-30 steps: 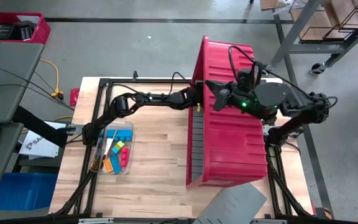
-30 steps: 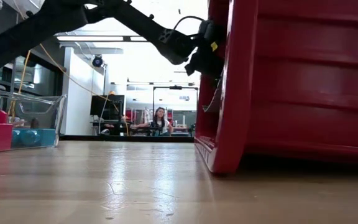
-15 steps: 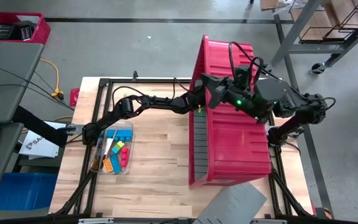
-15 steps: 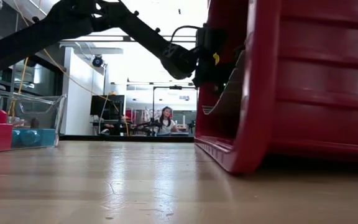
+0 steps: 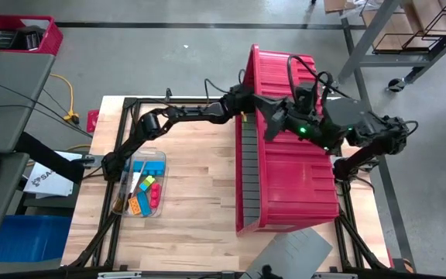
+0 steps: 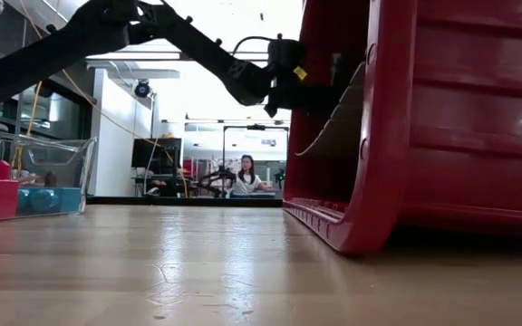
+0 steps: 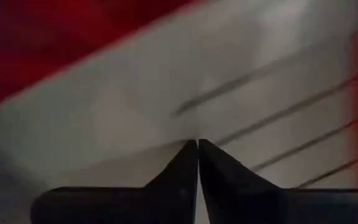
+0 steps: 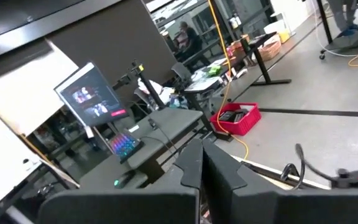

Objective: Sort Items/Unsort Items

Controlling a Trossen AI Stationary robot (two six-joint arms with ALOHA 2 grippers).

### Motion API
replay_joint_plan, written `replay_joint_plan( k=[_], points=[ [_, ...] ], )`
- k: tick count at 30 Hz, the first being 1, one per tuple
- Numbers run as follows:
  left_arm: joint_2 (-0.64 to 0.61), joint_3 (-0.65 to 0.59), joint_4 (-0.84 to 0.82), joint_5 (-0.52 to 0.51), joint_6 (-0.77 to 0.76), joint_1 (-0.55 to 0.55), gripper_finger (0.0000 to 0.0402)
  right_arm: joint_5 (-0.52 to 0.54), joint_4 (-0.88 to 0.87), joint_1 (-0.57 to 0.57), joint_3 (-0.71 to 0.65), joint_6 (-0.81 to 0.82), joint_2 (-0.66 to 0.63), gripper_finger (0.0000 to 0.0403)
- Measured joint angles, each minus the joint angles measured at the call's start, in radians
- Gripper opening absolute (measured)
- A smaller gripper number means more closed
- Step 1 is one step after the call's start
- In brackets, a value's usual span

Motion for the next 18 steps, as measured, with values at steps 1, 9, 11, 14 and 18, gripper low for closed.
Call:
replay_joint_plan(
  k=[1,9,11,14,18],
  points=[
    [-0.007,-0.001,-0.055,0.016,0.032,0.004,0.0003,0.0,-0.011,0.002,0.014,0.001,-0.001,0.0],
    [-0.052,-0.001,-0.441,0.097,0.41,0.016,0.0001,0.006,-0.053,0.014,0.082,-0.032,-0.004,0.0],
    [-0.067,-0.001,-0.538,0.088,0.614,0.005,0.0001,0.007,-0.054,0.014,0.083,-0.041,-0.004,0.0],
    [-0.086,-0.001,-0.612,0.061,0.93,-0.012,0.0001,0.007,-0.064,0.014,0.083,-0.043,-0.004,0.0],
    [-0.085,-0.001,-0.577,-0.02,1.33,-0.052,0.0001,0.008,-0.064,0.014,0.079,-0.03,-0.003,0.0]
  ],
)
